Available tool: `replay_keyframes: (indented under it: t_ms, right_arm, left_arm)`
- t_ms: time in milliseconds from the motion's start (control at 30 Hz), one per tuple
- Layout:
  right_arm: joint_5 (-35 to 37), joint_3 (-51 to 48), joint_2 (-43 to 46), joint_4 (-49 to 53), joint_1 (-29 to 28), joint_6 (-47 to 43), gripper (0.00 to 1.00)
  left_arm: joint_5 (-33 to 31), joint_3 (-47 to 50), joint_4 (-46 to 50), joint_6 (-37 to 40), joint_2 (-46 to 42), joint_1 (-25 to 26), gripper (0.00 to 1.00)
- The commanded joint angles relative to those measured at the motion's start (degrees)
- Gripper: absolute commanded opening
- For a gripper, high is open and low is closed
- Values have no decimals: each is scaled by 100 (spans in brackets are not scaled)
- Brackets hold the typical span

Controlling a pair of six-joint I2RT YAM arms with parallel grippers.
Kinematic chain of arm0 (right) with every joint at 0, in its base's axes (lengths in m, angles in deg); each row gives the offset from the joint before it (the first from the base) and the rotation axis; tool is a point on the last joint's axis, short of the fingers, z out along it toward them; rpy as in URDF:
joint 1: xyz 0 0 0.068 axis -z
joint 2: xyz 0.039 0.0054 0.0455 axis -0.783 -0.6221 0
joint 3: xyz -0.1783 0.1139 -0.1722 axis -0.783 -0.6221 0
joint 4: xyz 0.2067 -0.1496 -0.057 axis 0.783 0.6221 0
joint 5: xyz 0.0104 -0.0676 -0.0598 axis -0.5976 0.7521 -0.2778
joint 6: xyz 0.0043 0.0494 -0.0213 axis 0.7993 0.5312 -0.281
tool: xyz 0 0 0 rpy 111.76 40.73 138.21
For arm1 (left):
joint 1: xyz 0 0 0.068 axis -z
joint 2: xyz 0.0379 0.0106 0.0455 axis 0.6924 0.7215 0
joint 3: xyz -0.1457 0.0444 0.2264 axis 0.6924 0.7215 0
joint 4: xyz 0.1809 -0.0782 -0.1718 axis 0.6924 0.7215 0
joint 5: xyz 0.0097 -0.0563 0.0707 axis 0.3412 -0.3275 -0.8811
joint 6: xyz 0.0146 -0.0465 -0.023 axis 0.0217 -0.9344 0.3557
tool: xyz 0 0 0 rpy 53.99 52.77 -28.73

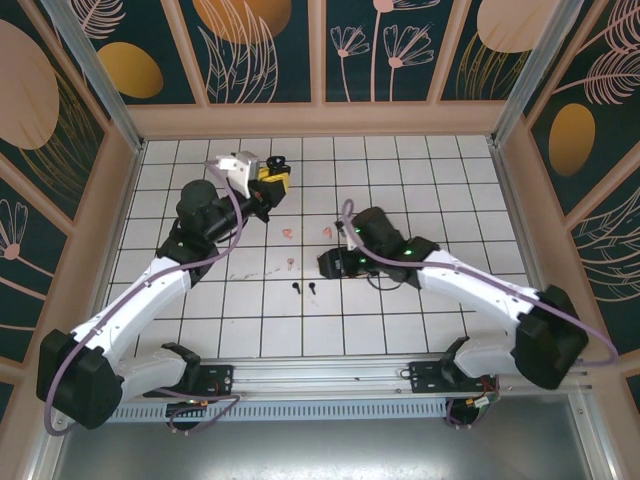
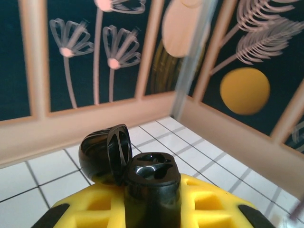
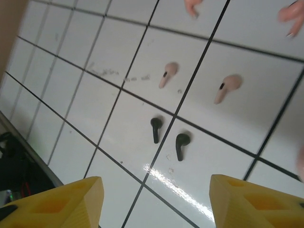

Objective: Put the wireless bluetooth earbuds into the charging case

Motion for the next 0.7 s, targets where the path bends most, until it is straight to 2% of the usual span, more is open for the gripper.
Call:
replay_keyframes:
  t_ms: [0, 200, 367, 667]
  right_arm:
    - [639, 470, -690, -143, -406, 302, 58]
    - [1324, 1550, -2056, 572, -958, 171, 52]
    - [1626, 2065, -2730, 926, -1148, 117, 50]
    - [1863, 2803, -3565, 1419, -1306, 213, 44]
  left_arm:
    - [-1182, 355, -980, -319, -235, -36, 0]
    - [-2386, 428, -568, -652, -404, -36, 0]
    - [-3053, 827, -1024, -809, -704, -52, 0]
    - [-3313, 883, -920, -744, -883, -105, 0]
